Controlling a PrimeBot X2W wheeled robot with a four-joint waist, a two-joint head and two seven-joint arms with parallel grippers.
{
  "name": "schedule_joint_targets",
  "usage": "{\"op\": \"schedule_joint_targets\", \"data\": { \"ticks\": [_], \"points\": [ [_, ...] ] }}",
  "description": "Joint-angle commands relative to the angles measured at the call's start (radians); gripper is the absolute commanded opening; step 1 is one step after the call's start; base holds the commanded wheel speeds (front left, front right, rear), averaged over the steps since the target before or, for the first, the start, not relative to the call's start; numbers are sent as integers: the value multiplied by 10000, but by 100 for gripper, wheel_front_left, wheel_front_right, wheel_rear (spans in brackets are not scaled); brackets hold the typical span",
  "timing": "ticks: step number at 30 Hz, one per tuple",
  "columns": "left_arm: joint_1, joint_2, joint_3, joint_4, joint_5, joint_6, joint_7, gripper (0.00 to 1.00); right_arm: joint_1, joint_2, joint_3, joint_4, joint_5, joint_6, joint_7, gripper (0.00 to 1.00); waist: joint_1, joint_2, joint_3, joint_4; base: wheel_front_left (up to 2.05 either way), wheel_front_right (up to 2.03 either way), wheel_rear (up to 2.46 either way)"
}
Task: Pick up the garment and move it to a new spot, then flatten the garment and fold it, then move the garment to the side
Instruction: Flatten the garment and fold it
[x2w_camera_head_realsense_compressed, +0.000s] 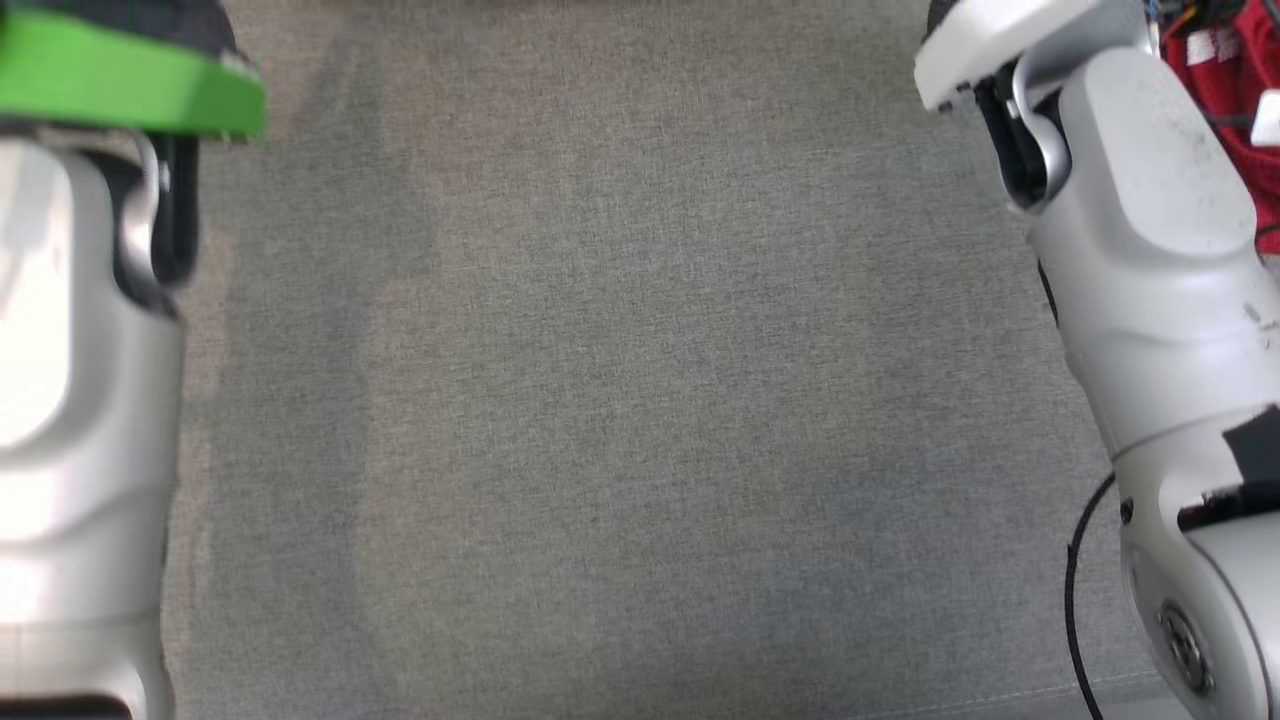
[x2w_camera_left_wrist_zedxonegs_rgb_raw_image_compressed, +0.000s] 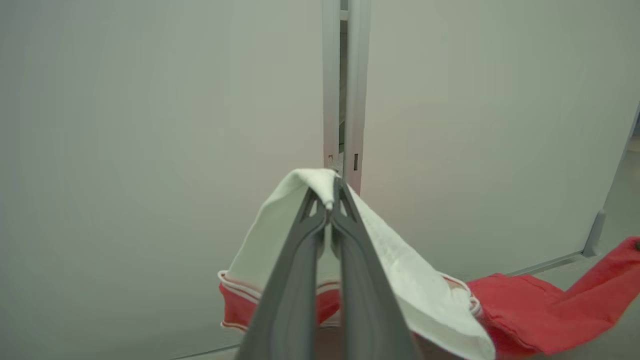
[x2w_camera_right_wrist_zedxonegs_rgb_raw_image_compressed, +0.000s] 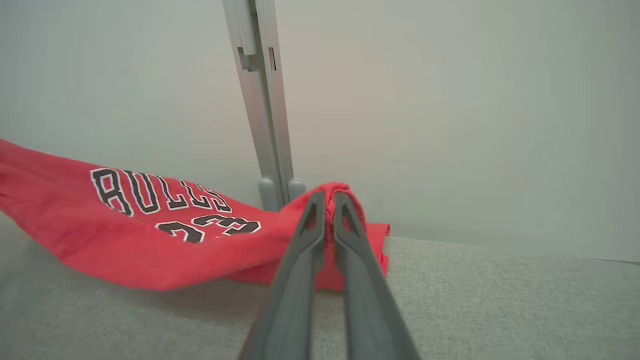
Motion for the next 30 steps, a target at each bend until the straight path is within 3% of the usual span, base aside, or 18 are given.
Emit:
{"op": "schedule_joint_targets", "data": {
  "ticks": [1, 6, 15, 20, 30],
  "points": [
    [950, -49, 228, -463, -164, -46, -29, 0, 718, -66, 23, -492, 267, -9, -41, 0, -2, 0, -401, -22, 0, 0, 0],
    [2706, 40, 549, -1399, -370, -47, -32, 0, 2233, -239, -31, -1548, 811, -9, -44, 0, -2, 0, -1078, -65, 0, 0, 0],
    [6377, -601, 1223, -2987, -578, -19, -31, 0, 5470, -566, -262, -3453, 1310, -9, 70, 0, -2, 0, -2753, -4, 0, 0, 0],
    [8238, -849, 1235, -3773, -549, 65, -26, 0, 7331, -681, -609, -5073, 1333, -9, 756, 0, -2, 0, -3693, 70, 0, 0, 0],
    [11029, -626, 1050, -5734, -386, 670, 814, 0, 10942, -216, -1542, -8760, 1042, -9, 2723, 0, -2, 0, -4987, 359, 0, 0, 0]
  ]
}}
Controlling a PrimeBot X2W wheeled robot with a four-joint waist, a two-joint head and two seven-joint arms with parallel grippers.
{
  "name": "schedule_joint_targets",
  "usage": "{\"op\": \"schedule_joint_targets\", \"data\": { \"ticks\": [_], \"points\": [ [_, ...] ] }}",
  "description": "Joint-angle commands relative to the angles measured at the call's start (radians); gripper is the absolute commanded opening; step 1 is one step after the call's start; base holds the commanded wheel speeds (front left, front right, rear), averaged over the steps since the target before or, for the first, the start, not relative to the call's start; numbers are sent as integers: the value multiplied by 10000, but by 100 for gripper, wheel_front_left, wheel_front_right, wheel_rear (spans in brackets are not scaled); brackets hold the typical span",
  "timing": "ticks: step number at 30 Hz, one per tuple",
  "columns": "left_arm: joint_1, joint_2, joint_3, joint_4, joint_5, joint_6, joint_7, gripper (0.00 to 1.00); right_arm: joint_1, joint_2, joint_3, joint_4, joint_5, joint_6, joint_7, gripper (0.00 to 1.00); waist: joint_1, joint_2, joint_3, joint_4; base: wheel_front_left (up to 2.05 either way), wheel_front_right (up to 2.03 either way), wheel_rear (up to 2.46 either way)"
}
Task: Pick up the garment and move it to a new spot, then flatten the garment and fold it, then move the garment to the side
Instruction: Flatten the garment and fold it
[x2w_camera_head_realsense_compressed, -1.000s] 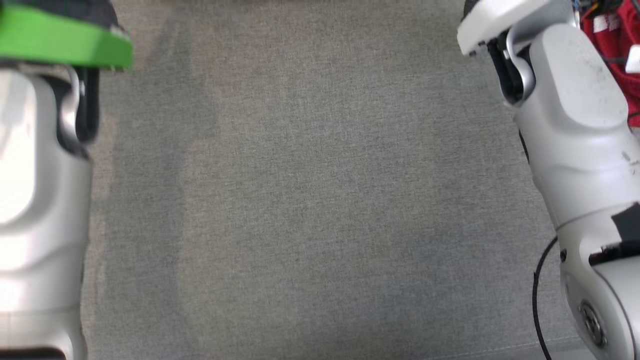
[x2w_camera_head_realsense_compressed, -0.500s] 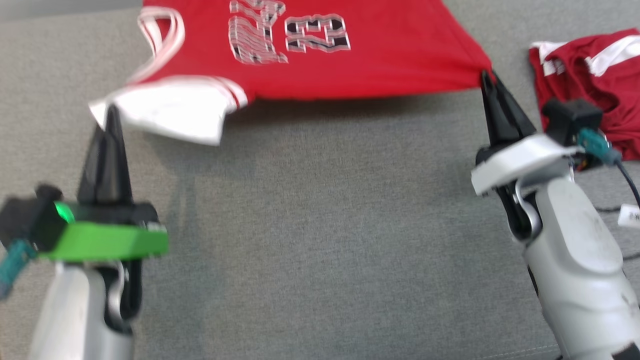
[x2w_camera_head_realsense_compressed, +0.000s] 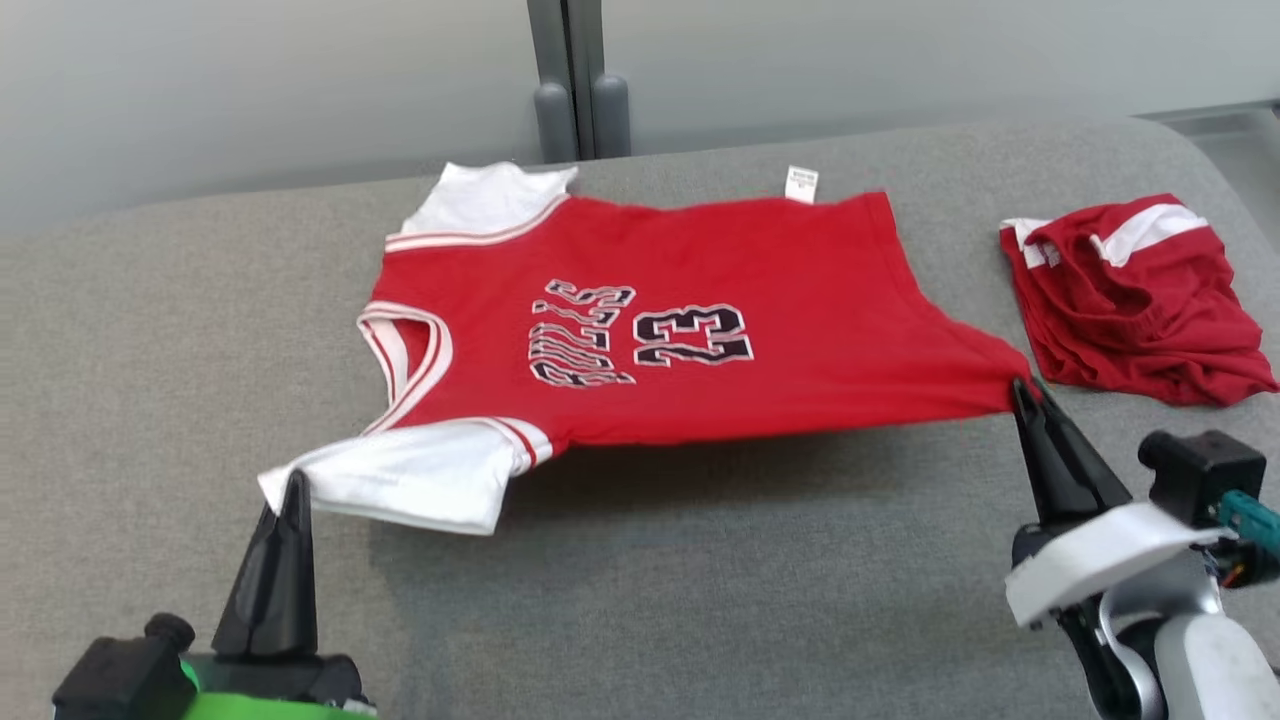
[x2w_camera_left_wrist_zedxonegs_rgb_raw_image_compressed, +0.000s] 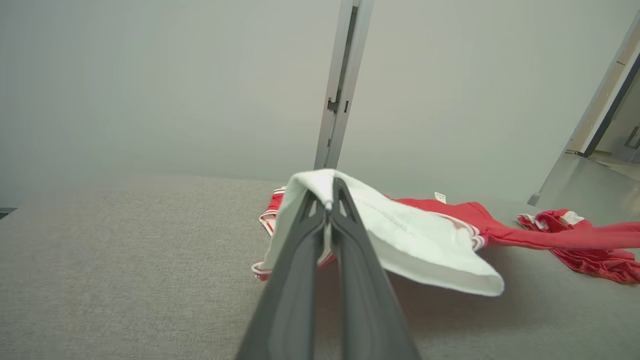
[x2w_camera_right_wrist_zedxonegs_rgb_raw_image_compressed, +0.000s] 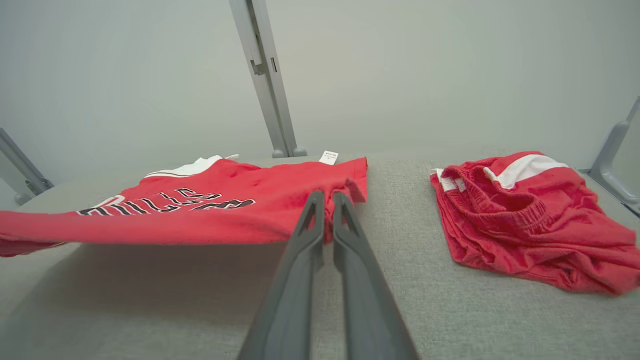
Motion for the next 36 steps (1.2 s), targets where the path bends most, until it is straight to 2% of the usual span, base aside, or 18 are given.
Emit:
{"op": "schedule_joint_targets", "data": {
  "ticks": [1, 6, 11, 22, 30, 36],
  "points": [
    [424, 57, -46, -264, 48, 124, 121, 0, 523, 53, -118, -425, -44, -9, 251, 0, 1, 0, -636, 257, 0, 0, 0],
    [1221, -40, -257, -762, -21, 300, 481, 0, 1578, 196, -321, -1276, 28, -9, 903, 0, 1, 0, -697, 294, 0, 0, 0],
    [1268, -152, -592, -322, -22, 236, 608, 0, 1728, 248, -243, -903, 216, -9, 1312, 0, 1, 0, -613, 222, 0, 0, 0],
    [-344, 12, -995, 1626, -87, -222, 475, 0, 531, 254, 153, 1174, -217, -9, 1220, 0, 1, 0, -38, 209, 0, 0, 0],
    [-1909, 197, -1179, 2798, 119, -400, 89, 0, -277, 252, 305, 1612, -214, -9, 1099, 0, 1, 0, 318, 270, 0, 0, 0],
    [-3491, 27, -1409, 4064, 101, -512, -245, 0, -1233, 254, -70, 1969, -257, -9, 956, 0, 1, 0, 742, 253, 0, 0, 0]
  ]
}}
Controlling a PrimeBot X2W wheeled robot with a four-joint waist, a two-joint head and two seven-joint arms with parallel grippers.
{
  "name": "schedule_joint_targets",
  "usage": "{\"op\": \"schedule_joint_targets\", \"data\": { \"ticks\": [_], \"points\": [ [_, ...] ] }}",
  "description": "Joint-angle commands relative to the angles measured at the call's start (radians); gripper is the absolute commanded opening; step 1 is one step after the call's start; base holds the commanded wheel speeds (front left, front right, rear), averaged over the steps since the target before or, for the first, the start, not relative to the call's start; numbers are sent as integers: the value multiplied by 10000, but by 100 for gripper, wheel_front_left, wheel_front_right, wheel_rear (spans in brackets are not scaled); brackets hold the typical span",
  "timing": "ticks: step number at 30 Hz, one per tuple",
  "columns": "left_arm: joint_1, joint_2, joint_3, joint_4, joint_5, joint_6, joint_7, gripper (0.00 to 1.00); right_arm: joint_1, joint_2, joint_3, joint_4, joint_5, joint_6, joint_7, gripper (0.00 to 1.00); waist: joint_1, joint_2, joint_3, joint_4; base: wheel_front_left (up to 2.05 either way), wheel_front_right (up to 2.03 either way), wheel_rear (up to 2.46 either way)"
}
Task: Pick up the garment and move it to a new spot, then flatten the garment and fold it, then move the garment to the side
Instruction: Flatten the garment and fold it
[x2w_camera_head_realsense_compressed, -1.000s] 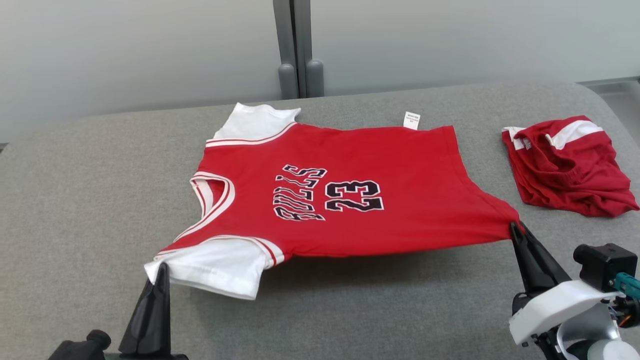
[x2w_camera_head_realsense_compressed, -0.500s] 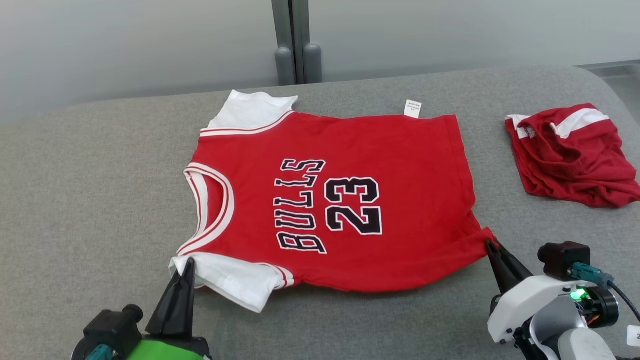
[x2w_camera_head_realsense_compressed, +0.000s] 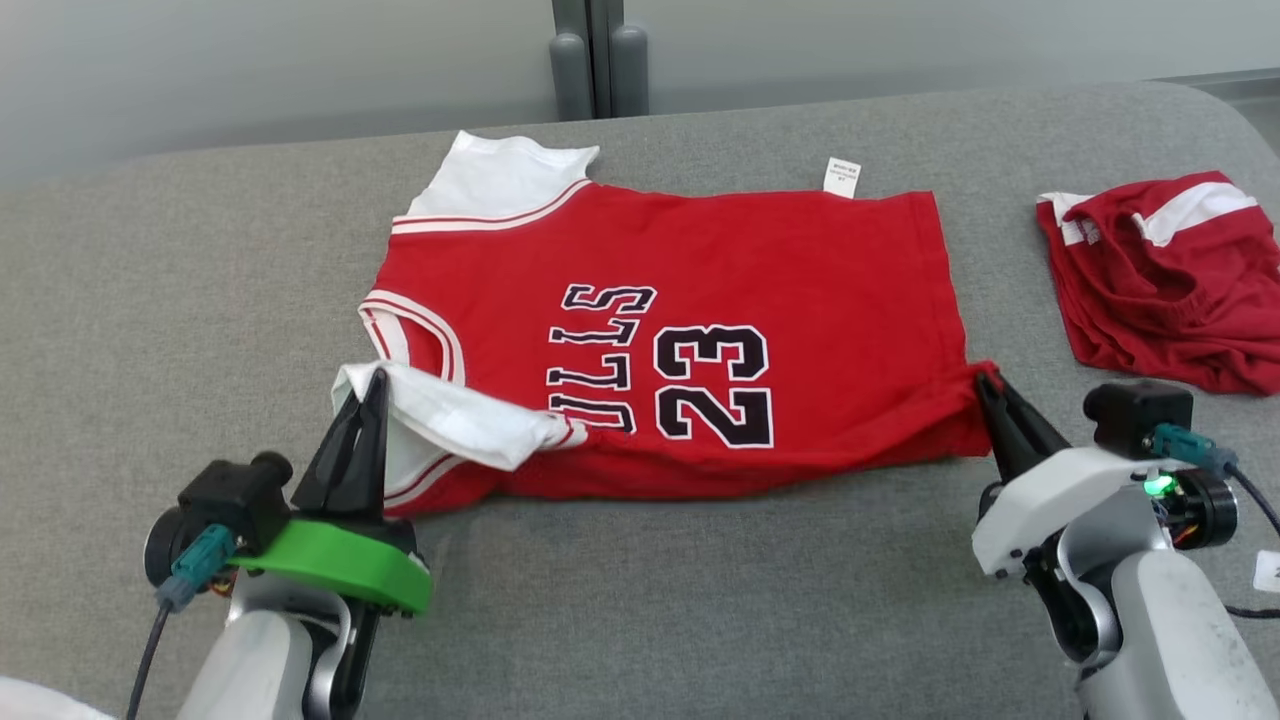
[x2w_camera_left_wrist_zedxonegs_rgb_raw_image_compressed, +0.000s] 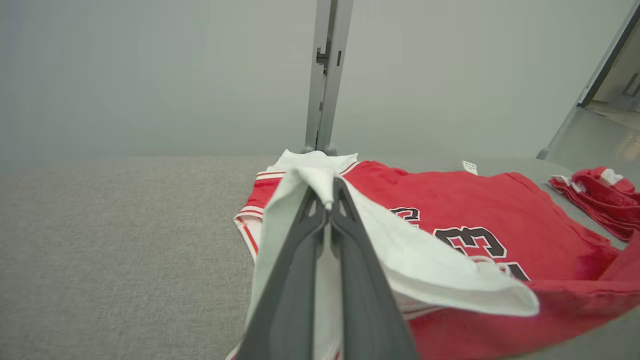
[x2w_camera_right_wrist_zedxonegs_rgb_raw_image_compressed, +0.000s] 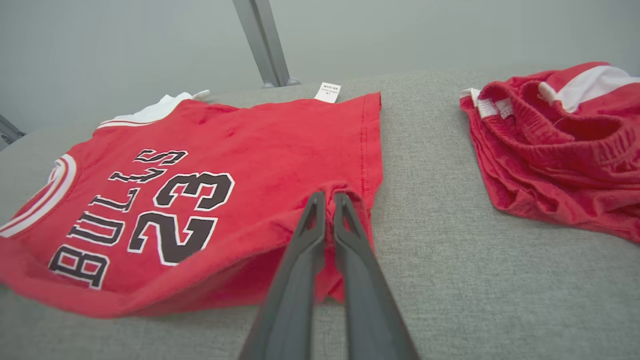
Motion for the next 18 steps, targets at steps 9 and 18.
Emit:
{"op": "schedule_joint_targets", "data": {
  "ticks": [9, 18],
  "points": [
    [-2157, -369, -189, 2285, 54, -118, -556, 0, -1666, -31, -355, 1417, -401, -9, -325, 0, 1, 0, 1029, -123, 0, 0, 0],
    [-2746, -554, 244, 2862, 338, -144, -629, 0, -2428, -34, -400, 2511, -542, -9, -1103, 100, 1, 0, 1223, -139, 0, 0, 0]
  ]
}}
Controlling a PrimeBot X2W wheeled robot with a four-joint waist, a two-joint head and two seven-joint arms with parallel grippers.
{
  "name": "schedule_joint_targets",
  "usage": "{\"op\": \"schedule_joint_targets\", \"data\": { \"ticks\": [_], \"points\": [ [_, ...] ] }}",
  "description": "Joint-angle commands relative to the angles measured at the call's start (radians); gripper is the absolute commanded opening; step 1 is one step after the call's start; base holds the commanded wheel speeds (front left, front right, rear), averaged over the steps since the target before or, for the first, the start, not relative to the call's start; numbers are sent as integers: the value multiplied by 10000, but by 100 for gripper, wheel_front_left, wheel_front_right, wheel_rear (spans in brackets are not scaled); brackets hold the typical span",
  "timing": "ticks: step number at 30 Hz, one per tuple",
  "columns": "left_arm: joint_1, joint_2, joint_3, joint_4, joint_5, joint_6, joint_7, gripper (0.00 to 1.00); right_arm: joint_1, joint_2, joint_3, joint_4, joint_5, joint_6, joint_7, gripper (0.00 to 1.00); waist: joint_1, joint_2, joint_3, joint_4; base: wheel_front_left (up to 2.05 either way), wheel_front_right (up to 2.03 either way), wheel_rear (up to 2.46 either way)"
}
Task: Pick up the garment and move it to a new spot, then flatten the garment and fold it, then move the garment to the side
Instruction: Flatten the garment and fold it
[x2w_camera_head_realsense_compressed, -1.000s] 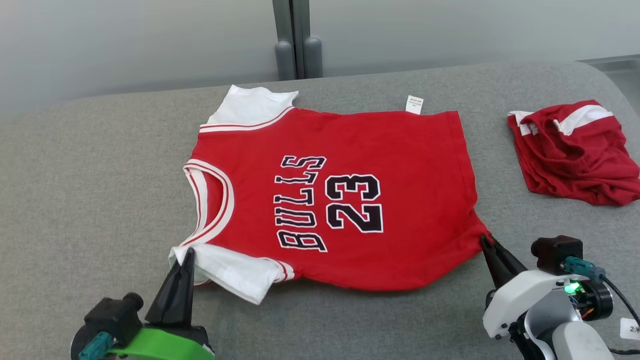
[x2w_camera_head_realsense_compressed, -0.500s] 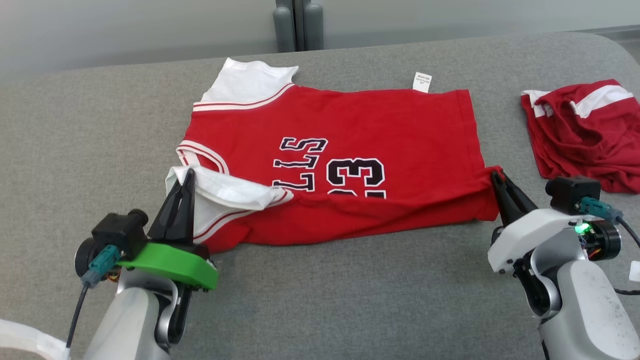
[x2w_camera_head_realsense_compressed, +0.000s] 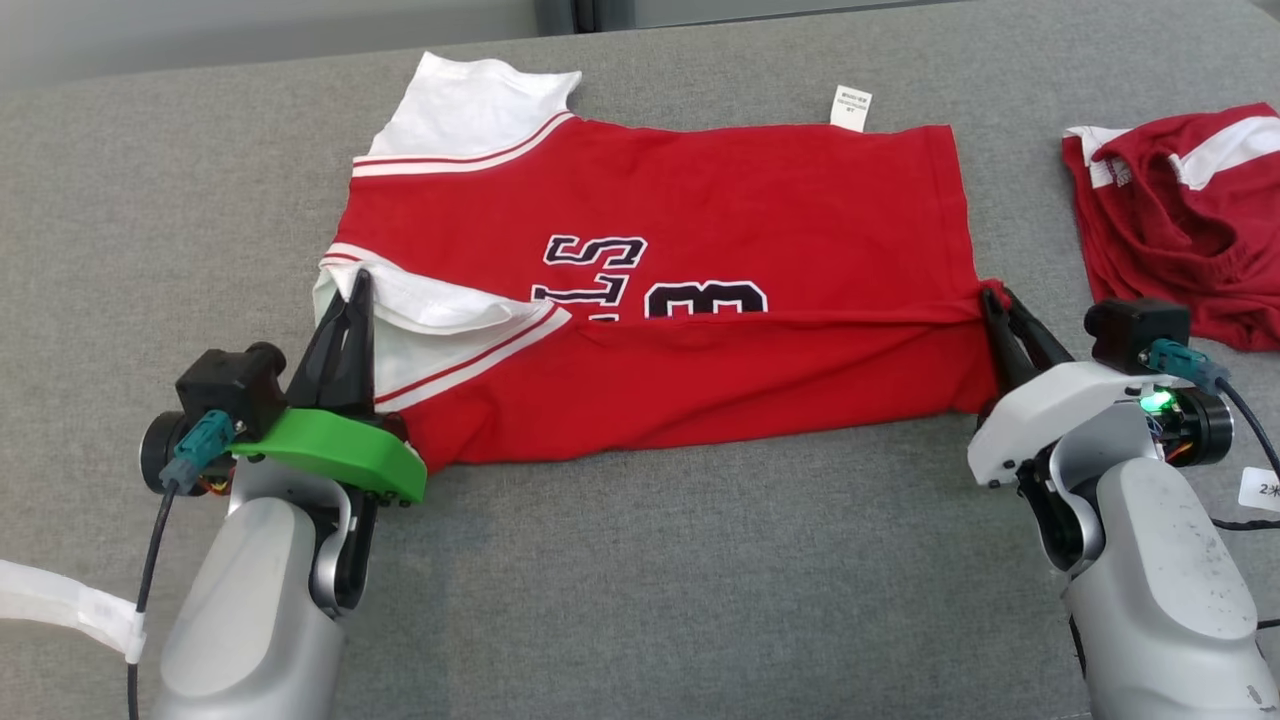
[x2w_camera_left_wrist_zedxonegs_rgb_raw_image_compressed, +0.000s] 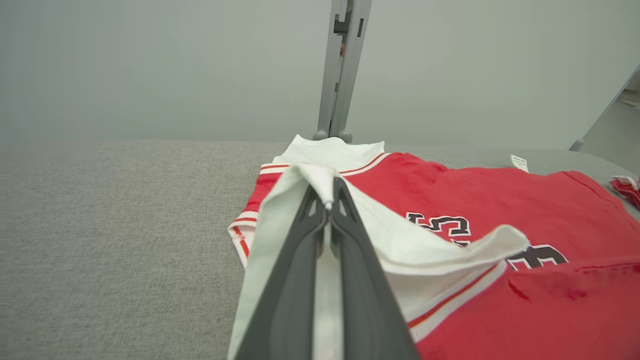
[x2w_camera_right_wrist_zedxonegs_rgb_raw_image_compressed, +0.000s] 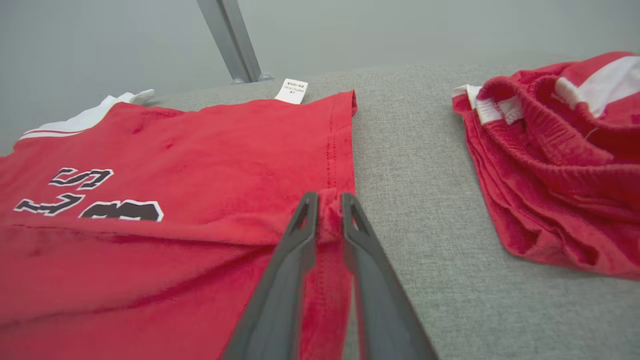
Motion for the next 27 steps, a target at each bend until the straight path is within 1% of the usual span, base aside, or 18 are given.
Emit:
{"op": "schedule_joint_targets", "data": {
  "ticks": [1, 2, 3, 4, 5, 10, 13, 19, 23, 27],
  "points": [
    [-53, -23, 174, -71, 139, -28, -48, 5, -158, -38, -30, 86, -7, -9, -259, 100, 0, 0, -46, 4, 0, 0, 0],
    [-14, -45, 262, -130, 199, -29, -50, 26, -174, -33, 7, 111, 5, -9, -398, 100, 0, 0, -74, 6, 0, 0, 0],
    [65, -67, 376, -176, 262, -30, -49, 41, -194, -33, 38, 147, 3, -9, -546, 100, 0, 0, -124, 6, 0, 0, 0],
    [145, -95, 455, -194, 319, -32, -50, 83, -195, -33, 60, 165, -28, -9, -638, 100, 0, 0, -164, 5, 0, 0, 0],
    [229, -129, 535, -237, 381, -33, -50, 100, -179, -35, 97, 168, -86, -9, -750, 100, 0, 0, -226, 3, 0, 0, 0],
    [589, -230, 651, -443, 577, -46, -48, 100, 158, -36, 146, 61, -276, -9, -1076, 100, 0, 0, -565, 2, 0, 0, 0],
    [936, -244, 566, -655, 499, -51, -43, 100, 472, -36, 129, -96, -415, -9, -1166, 100, 0, 0, -836, 13, 0, 0, 0],
    [1916, -85, 582, -1064, 107, -51, -42, 100, 1325, -34, 45, -585, -638, -9, -1293, 100, 0, 0, -1424, 61, 0, 0, 0],
    [2667, -2, 636, -1028, -236, -52, -41, 100, 1928, -34, 56, -938, -691, -9, -1275, 100, 0, 0, -1743, 115, 0, 0, 0],
    [3273, 42, 651, -848, -746, -53, 498, 100, 2435, -34, 106, -1228, -607, -9, -1201, 100, 0, 0, -1895, 169, 0, 0, 0]
  ]
}}
